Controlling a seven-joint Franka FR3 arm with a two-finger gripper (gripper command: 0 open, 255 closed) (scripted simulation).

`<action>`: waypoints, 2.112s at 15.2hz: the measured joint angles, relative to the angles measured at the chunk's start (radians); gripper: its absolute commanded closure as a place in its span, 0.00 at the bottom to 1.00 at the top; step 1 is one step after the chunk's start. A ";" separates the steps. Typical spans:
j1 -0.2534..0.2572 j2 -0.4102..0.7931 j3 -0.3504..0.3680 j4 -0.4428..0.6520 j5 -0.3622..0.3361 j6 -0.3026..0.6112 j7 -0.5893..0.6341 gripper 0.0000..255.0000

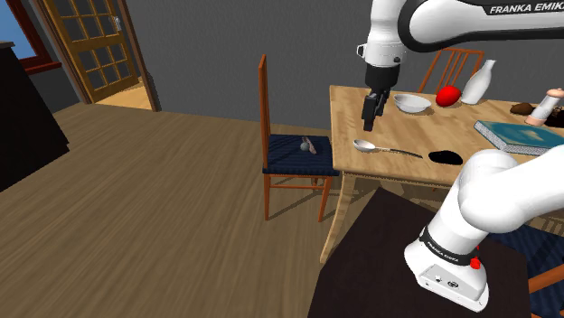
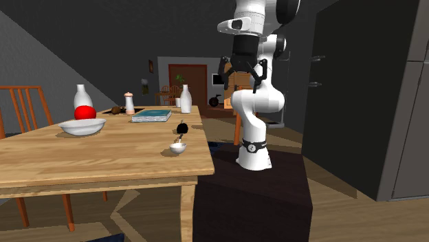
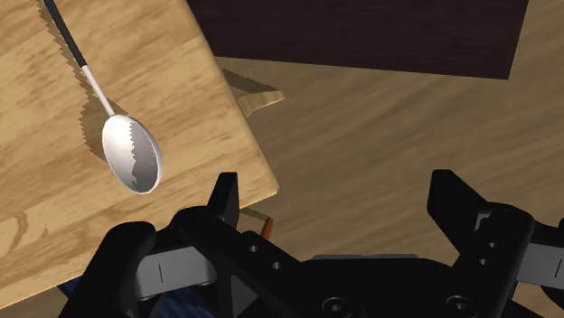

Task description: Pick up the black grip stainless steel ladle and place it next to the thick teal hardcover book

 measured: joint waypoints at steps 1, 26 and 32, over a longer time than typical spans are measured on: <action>0.000 0.000 0.000 0.000 0.000 0.000 0.000 0.00; -0.099 0.083 -0.729 -0.312 -0.464 0.635 -0.828 0.00; -0.081 0.172 -0.791 -0.337 -0.488 0.756 -0.839 0.00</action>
